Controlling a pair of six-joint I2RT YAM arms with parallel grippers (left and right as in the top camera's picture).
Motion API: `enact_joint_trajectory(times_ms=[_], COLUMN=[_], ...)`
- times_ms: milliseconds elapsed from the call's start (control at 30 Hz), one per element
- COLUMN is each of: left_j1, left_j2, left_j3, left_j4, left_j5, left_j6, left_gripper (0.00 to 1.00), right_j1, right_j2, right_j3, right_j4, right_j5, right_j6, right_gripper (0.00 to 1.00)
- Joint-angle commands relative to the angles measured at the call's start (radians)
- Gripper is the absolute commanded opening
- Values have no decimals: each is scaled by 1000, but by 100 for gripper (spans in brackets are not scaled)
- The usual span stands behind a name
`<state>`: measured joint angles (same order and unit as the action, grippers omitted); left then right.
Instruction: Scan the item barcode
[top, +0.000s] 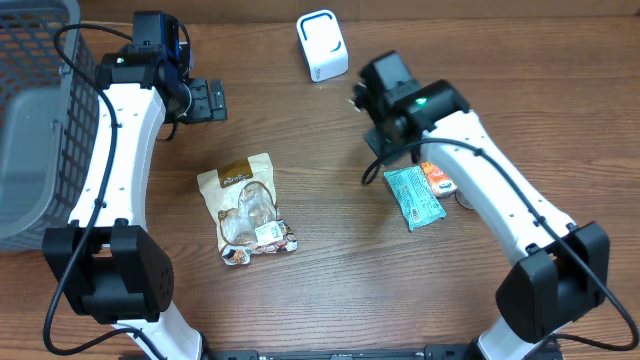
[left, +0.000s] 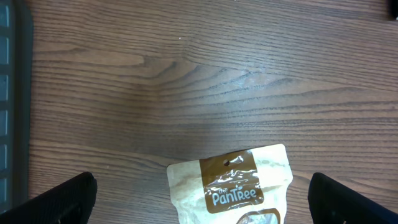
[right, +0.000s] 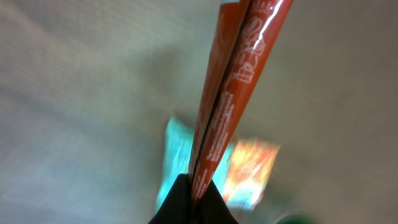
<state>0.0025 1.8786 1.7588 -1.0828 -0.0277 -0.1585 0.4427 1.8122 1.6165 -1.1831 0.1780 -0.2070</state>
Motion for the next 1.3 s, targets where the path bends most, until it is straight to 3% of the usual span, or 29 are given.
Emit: enact_joint_trajectory(times_ms=[0, 467, 600, 767, 867, 1033, 1267], left_j1=[5, 5, 5, 5, 5, 5, 5], left_j2=[-3, -3, -3, -3, -3, -3, -3], left_j3=[17, 17, 17, 17, 17, 17, 17], left_j4=[3, 3, 3, 3, 3, 3, 3], left_j5=[-6, -6, -6, -6, -6, -6, -6], left_j6=[-14, -14, -14, -14, -14, -14, -14], left_gripper=[100, 100, 100, 100, 100, 100, 100], right_j1=[-71, -185, -185, -185, -185, -137, 80], right_j2=[5, 6, 6, 6, 6, 6, 6], right_j3=[-61, -301, -317, -321, -321, -322, -322], right_j4=[-67, 53, 53, 60, 119, 270, 485], right_j5=[-158, -221, -214, -214, -234, -491, -543], right_j6=[129, 136, 136, 137, 234, 500, 600], right_gripper=[4, 4, 40, 67, 69, 65, 63])
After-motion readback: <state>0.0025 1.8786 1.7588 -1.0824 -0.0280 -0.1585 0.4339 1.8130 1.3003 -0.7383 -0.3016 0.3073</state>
